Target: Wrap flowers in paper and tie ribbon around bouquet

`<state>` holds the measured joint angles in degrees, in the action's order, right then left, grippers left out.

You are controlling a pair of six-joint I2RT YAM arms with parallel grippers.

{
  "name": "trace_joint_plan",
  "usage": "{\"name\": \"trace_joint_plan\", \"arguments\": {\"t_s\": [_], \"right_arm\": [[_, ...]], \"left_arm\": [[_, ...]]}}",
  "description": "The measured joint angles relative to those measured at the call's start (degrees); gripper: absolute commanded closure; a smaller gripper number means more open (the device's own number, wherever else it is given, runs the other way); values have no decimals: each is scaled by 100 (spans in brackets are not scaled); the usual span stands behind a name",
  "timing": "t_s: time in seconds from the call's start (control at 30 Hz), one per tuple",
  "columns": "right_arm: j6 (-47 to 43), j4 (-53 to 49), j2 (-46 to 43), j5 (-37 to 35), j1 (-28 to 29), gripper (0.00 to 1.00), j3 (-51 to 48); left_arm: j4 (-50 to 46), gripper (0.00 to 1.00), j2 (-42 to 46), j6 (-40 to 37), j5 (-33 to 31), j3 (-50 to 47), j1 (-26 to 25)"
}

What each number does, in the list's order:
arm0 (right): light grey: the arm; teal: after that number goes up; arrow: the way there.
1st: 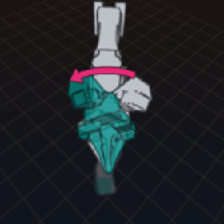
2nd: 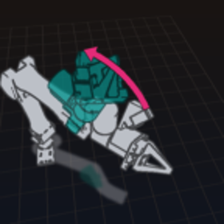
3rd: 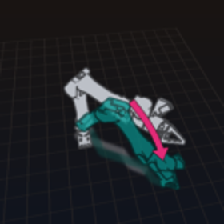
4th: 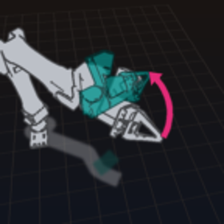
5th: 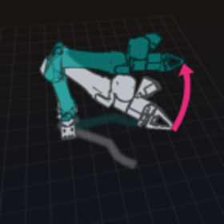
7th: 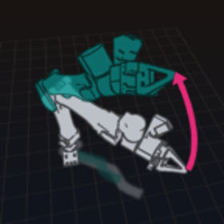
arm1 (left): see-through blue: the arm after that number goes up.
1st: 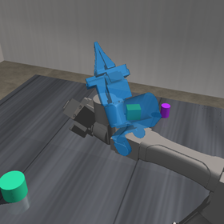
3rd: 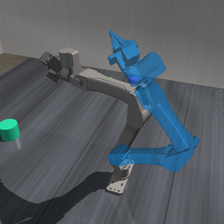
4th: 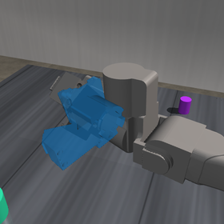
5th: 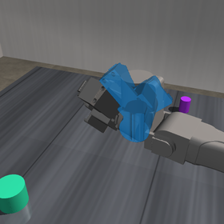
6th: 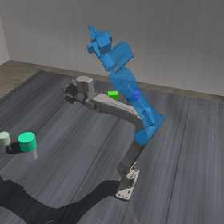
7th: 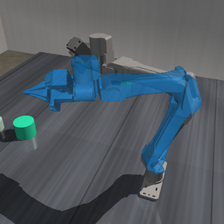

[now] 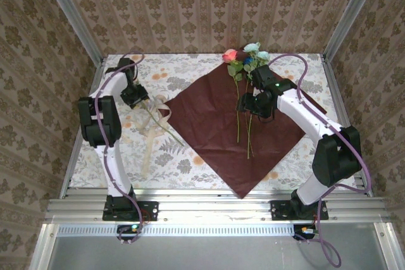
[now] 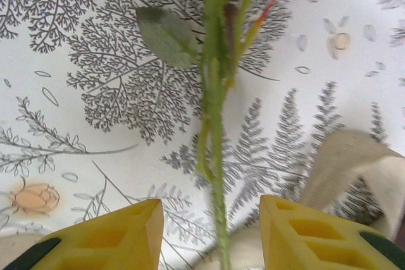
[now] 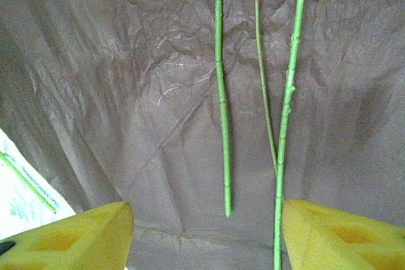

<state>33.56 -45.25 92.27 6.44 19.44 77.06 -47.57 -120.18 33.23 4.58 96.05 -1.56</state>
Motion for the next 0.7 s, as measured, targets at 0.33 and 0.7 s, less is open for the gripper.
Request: {"name": "trace_joint_plan", "arguments": {"t_s": [0.33, 0.7], "right_arm": [[-22, -2, 4, 0, 0, 35, -2], [-37, -22, 2, -2, 0, 36, -101]], "left_arm": [[15, 61, -127, 323, -17, -57, -240], [107, 93, -363, 363, -232, -170, -247]]}}
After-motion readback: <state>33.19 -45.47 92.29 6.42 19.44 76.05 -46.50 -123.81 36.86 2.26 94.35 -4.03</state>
